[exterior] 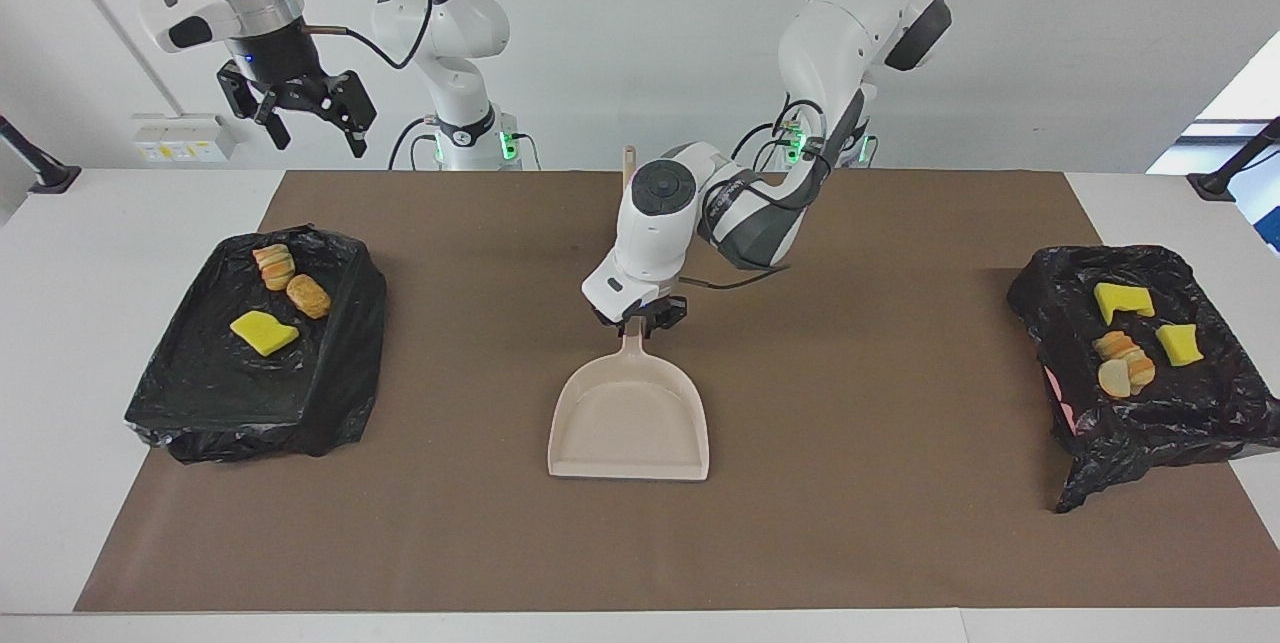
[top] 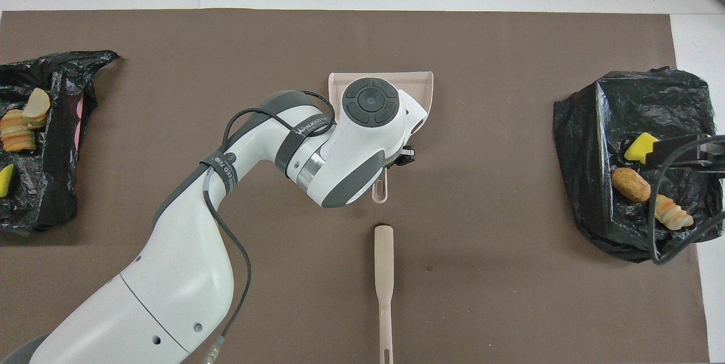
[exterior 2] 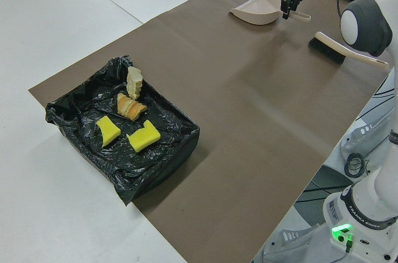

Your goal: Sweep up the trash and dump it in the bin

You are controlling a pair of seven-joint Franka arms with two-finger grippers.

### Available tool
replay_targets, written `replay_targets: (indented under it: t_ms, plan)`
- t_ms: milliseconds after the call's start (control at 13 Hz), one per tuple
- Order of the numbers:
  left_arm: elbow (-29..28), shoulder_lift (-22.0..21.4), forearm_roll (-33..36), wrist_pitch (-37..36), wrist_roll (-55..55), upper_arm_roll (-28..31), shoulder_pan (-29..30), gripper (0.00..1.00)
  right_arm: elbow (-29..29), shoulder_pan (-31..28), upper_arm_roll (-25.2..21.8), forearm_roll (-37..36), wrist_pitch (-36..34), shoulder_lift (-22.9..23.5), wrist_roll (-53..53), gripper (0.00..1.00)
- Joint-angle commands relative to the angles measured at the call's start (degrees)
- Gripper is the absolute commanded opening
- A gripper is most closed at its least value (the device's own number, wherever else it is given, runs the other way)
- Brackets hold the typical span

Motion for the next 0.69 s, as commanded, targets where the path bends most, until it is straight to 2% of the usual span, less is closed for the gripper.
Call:
replay_targets:
  t_ms: [0,77,232,463,617]
  plan:
    - [-0.13,-0.27,1.21,-0.72,-1.00,0.53,-0.59,0.81,-1.02,-0.44,-0.20,0.84,0.26,-0.97,-1.19,1.00]
    - [-0.13,-0.53,1.30,-0.99,-1.00,0.79,-0.59,0.98,-1.02,-0.44,-0.20,0.84,0.35,-0.97,-1.19,1.00]
    - [-2.83,-5.16,1.12,-0.82,0.13,3.15,-0.50,1.00,-1.02,-0.44,-0.20,0.92,0.35,-0.97,-1.10,1.00]
    - [-11.44,-15.36,0.60,-1.08,2.16,7.10,-0.32,1.00,-1.02,-0.44,-0.29,0.92,0.26,-0.97,-1.19,1.00]
    - [-15.67,-19.77,0.42,-0.81,2.16,9.48,-0.24,1.00,-1.02,-0.44,-0.29,0.84,-0.35,-0.97,-1.10,1.00]
